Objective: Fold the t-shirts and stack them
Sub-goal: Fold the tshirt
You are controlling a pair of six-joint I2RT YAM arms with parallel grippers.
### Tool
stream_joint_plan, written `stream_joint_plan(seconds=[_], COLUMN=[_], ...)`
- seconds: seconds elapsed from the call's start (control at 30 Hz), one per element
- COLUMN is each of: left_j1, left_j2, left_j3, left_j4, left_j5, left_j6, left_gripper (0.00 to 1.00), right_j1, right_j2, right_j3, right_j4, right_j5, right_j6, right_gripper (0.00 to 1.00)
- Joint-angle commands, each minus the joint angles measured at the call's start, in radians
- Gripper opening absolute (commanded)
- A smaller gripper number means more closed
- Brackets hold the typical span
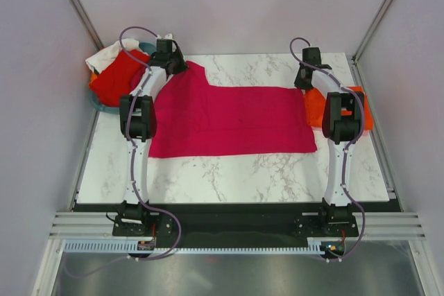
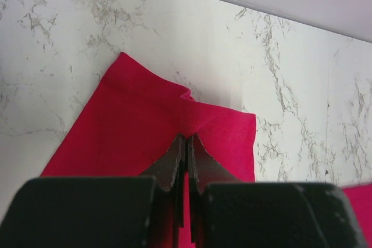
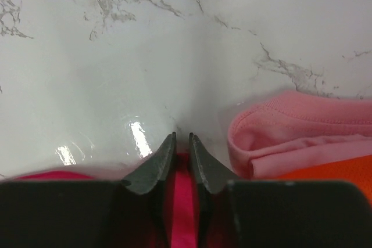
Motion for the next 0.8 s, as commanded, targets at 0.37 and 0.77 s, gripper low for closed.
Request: stream_joint_plan(seconds=[0.37,0.77], left_j1=[-0.027,-0.079], left_j2=[-0.108,-0.235], left_j3=[-0.078,-0.208], left_j4=[0.048,0.054], left_j5=[-0.087,-0.236], left_j6=[0.075,0.169], left_gripper=[0.02,0.02], right_j1=[0.0,0.002], right_j2=[-0.101,-0.199], right_j3=[0.008,-0.081], right_j4=[-0.011,0.001], right_j5=[-0.016,-0.059], right_j6=[0.009,0.027], right_gripper=[0.0,0.0])
